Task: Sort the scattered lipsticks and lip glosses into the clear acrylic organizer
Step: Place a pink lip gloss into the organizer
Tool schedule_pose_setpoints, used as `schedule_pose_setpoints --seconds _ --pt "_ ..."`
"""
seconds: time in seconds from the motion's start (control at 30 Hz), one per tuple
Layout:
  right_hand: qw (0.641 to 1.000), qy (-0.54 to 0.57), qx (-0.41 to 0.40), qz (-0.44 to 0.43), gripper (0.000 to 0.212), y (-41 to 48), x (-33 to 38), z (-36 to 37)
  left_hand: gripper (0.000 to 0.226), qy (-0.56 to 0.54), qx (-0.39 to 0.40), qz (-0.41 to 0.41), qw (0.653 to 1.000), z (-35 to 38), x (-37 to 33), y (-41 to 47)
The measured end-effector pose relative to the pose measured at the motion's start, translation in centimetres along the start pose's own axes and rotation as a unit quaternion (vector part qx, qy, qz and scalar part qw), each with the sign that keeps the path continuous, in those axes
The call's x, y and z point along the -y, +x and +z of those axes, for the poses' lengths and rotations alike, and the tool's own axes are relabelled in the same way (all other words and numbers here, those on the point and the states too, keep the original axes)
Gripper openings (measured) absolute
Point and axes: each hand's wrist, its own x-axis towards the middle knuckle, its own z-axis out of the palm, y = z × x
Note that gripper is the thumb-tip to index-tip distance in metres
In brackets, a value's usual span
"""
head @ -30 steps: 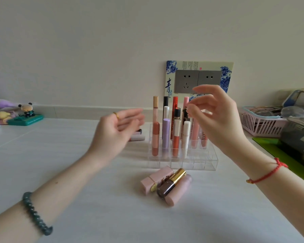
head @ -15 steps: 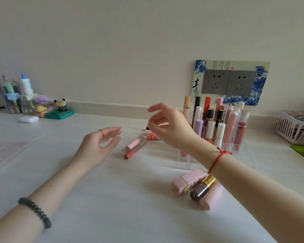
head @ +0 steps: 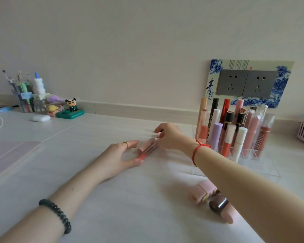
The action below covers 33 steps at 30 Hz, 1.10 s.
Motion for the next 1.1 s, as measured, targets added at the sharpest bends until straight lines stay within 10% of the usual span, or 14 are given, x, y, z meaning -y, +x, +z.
schedule_pose_setpoints --seconds 0.53,0.83,1.1 --pt "1.0 0.011 -0.007 0.022 0.025 0.1 -0.3 1.0 0.071 0.029 0.014 -0.025 0.999 -0.1 -0.1 0.1" --pt "0.963 0.233 -0.117 -0.068 0.026 -4.5 1.4 -3.6 0.103 -0.02 -0.043 -0.009 0.999 -1.1 -2.3 -0.5" --pt "0.915 0.358 -0.102 -0.152 0.029 -9.7 1.3 -7.6 0.036 -0.135 -0.056 0.049 0.988 -0.3 -6.6 -1.8"
